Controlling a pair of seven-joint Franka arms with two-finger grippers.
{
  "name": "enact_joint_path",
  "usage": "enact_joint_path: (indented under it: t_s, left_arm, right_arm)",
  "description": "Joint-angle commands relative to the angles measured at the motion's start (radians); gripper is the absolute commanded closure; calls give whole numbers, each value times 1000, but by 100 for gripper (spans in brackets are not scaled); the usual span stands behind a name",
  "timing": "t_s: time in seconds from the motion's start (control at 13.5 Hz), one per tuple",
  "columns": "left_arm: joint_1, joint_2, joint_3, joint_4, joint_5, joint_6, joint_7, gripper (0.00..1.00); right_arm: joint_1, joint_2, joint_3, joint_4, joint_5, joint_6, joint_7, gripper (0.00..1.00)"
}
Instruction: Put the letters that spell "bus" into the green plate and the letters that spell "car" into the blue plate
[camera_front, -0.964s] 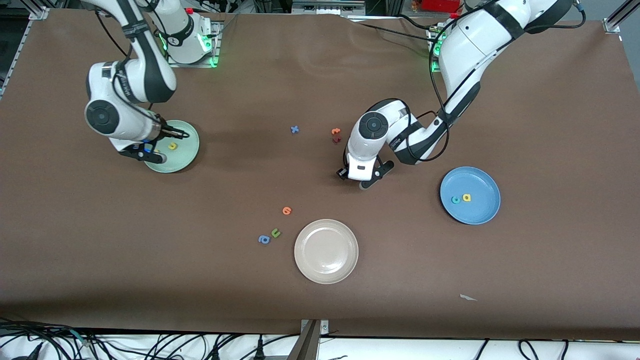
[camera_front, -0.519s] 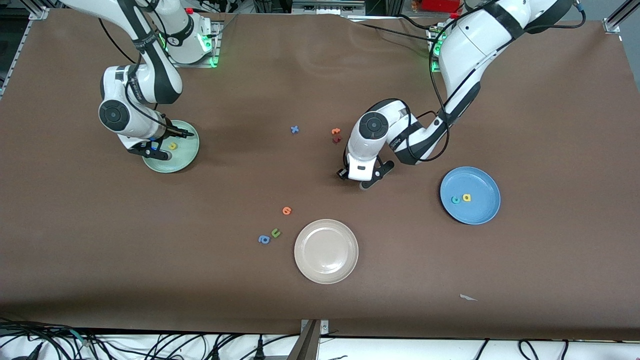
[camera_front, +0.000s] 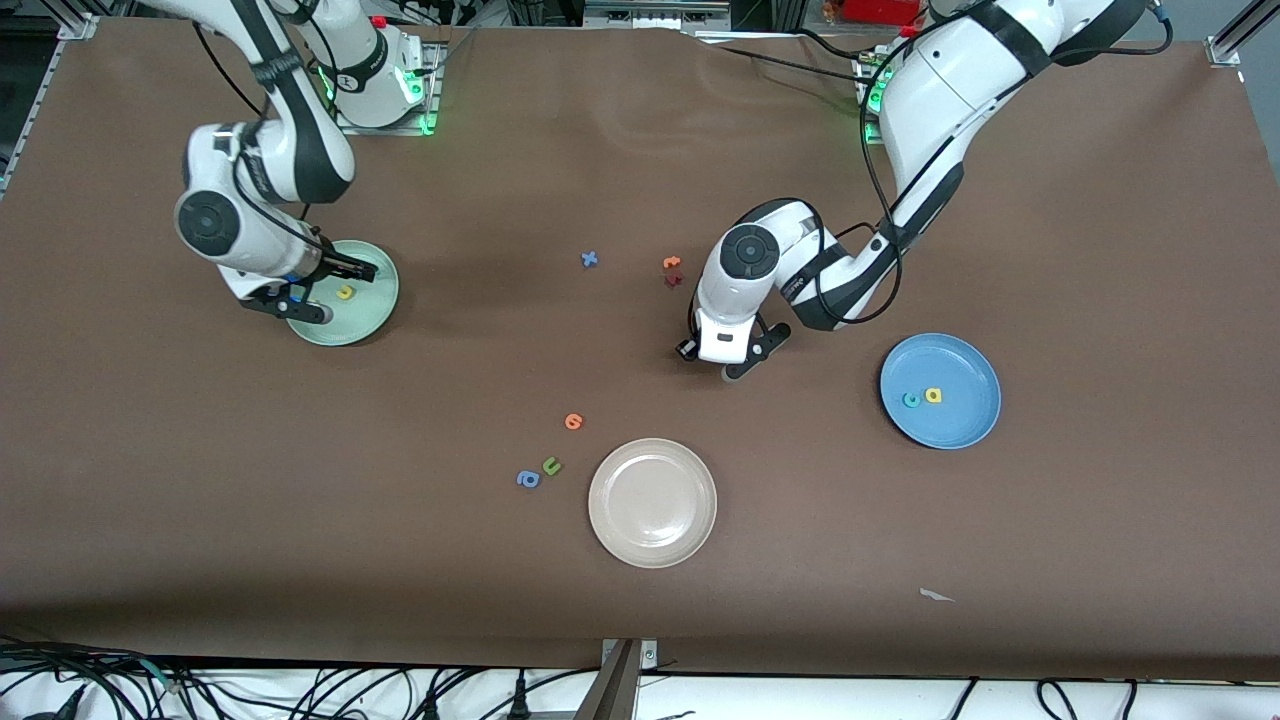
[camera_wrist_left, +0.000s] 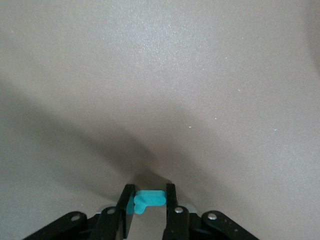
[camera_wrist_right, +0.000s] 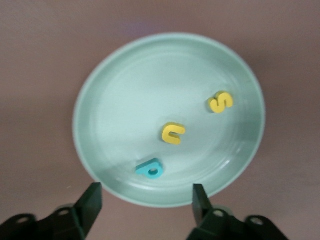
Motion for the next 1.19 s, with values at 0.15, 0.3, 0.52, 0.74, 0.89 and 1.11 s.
enact_joint_path:
  t_s: [0.15, 0.3, 0.52, 0.74, 0.89, 1.11]
  left_arm:
    - [4, 6, 27, 43, 48, -95, 39, 73]
    - [22, 4, 26, 121, 28, -222, 120, 73]
    - [94, -2, 21, 256, -55, -452, 376, 73]
    - [212, -3, 21, 321, -58, -630, 702, 73]
    - [281, -3, 27, 322, -43, -663, 887, 73]
    - [355, -2, 52, 316, -32, -690, 1140, 72]
  right_arm:
    - [3, -106, -7, 249, 0, -281, 1, 1]
    - [1, -77, -7, 427, -3, -406, -2, 1]
    - [-3, -53, -7, 595, -6, -442, -14, 1]
    - [-3, 27, -7, 769, -3, -535, -17, 1]
    - [-5, 90, -7, 875, -3, -601, -19, 1]
    - [-5, 115, -9, 897, -10, -592, -63, 1]
